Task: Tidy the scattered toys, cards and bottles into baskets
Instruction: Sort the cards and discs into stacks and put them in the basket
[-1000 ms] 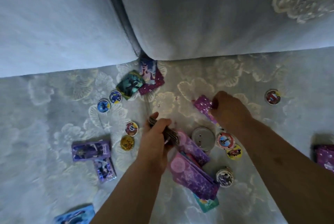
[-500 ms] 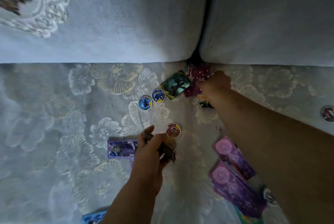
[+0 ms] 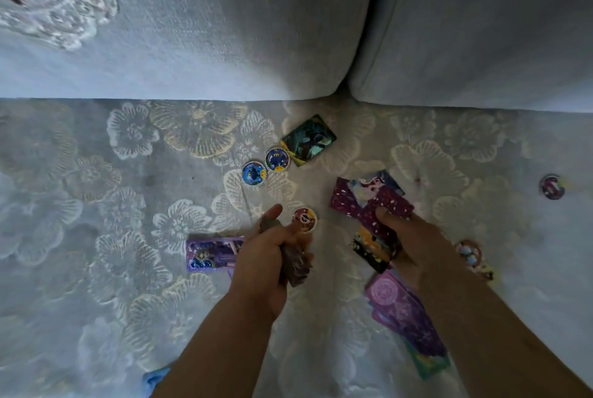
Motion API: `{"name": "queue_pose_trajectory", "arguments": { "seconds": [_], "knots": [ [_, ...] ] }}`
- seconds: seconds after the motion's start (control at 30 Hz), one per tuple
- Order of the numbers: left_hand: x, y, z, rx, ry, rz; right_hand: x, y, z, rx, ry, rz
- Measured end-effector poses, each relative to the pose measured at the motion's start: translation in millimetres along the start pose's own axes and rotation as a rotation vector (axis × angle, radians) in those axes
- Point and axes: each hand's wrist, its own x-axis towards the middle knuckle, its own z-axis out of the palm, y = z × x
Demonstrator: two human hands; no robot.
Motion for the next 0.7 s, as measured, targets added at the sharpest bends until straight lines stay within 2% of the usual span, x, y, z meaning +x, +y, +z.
{"name": "queue_pose_trajectory", "arguments": {
  "seconds": [0.17, 0.23, 0.33, 0.53, 0.63, 0.7],
  "knots": [
    [-10, -6, 22, 0.090, -0.174, 0.044, -41, 8, 13, 0.041, -0.300, 0.145],
    [-13, -5, 28, 0.096, -0.170, 0.074, -50, 6, 14, 0.024, -0.369, 0.177],
    [-14, -2, 26, 0.125, -0.175, 0.093, -48, -1, 10, 0.082, -0.372, 0.160],
    [-24, -6, 24, 0.174, -0.288, 0.077, -42, -14, 5, 0.141, -0.364, 0.191],
    [-22, -8, 17, 0.150, -0.226, 0.033, -37, -20, -8, 0.190, -0.261, 0.098],
    [-19, -8, 11, 0.132, -0.186, -0.026, -40, -28, -17, 0.099, -0.320, 0.017]
  ]
}}
